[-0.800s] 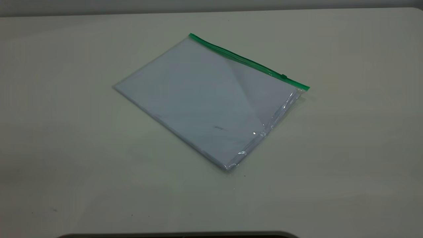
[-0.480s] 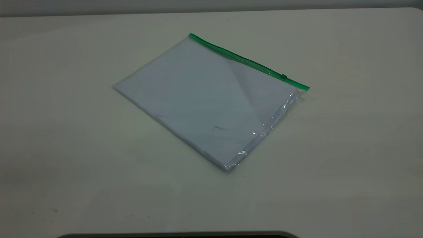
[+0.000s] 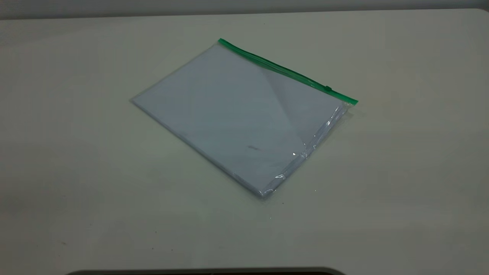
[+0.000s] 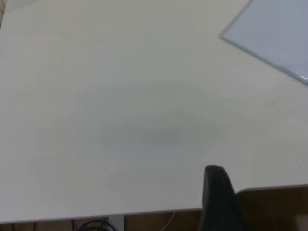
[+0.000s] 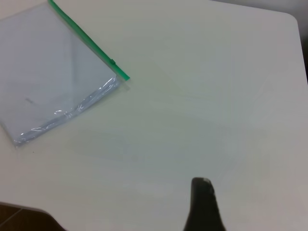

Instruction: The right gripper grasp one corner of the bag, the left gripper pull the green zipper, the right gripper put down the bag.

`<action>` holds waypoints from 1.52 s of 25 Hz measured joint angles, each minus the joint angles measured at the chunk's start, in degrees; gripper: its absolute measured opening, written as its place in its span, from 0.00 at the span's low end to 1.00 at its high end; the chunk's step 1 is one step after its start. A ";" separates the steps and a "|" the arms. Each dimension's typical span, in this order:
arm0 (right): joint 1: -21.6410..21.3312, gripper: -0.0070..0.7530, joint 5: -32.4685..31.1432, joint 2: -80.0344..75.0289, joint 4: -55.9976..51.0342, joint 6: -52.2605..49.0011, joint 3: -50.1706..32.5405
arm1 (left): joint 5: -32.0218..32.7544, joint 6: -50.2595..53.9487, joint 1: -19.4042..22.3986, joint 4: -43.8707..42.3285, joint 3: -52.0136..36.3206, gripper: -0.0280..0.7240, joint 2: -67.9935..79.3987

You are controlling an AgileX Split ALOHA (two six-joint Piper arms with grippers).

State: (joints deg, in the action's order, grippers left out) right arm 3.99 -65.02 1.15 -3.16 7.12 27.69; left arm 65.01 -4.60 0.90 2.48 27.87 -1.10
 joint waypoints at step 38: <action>0.00 0.76 20.31 -45.64 -9.74 -2.31 8.46 | -21.84 2.39 0.00 -0.41 25.45 0.81 58.47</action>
State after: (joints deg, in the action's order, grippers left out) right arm 3.99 -44.71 -44.50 -12.89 4.81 36.15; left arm 43.17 -2.21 0.90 2.07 53.32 57.37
